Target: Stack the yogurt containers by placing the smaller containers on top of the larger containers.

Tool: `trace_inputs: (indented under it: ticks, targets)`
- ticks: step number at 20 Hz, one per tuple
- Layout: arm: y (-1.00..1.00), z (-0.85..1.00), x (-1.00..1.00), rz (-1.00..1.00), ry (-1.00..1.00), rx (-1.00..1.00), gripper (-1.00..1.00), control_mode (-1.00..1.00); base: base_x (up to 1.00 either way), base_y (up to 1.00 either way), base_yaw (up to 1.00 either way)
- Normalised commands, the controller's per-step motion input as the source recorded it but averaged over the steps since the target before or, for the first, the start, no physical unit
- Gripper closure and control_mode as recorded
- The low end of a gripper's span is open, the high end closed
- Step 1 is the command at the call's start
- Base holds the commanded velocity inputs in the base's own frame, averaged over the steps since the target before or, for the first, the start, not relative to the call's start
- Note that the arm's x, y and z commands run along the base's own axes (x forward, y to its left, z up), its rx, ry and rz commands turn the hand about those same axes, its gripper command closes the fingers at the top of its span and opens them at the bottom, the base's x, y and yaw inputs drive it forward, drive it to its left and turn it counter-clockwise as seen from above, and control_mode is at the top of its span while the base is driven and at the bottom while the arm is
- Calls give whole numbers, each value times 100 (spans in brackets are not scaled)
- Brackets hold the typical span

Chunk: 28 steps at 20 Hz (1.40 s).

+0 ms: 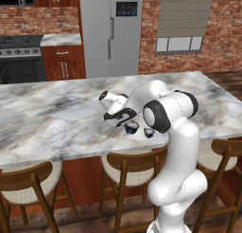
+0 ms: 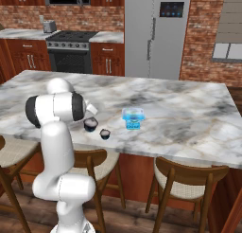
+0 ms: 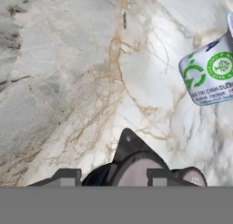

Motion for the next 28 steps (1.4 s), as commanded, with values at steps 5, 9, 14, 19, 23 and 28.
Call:
trace_inputs:
  ticks: [5,9,14,19,23,28]
  targets:
    - [-16,38,0,-5,-3,0,100,-100,0,0,0]
    - [-19,43,0,-4,-5,0,100,-100,0,0,0]
    - [-25,58,0,-2,-9,0,100,-100,0,0,0]
    - [-33,58,6,0,-10,-1,100,-100,0,0,0]
    - [-46,31,0,0,-8,-3,100,-100,0,0,0]
    - [-47,21,2,1,-1,-4,100,-100,0,0,0]
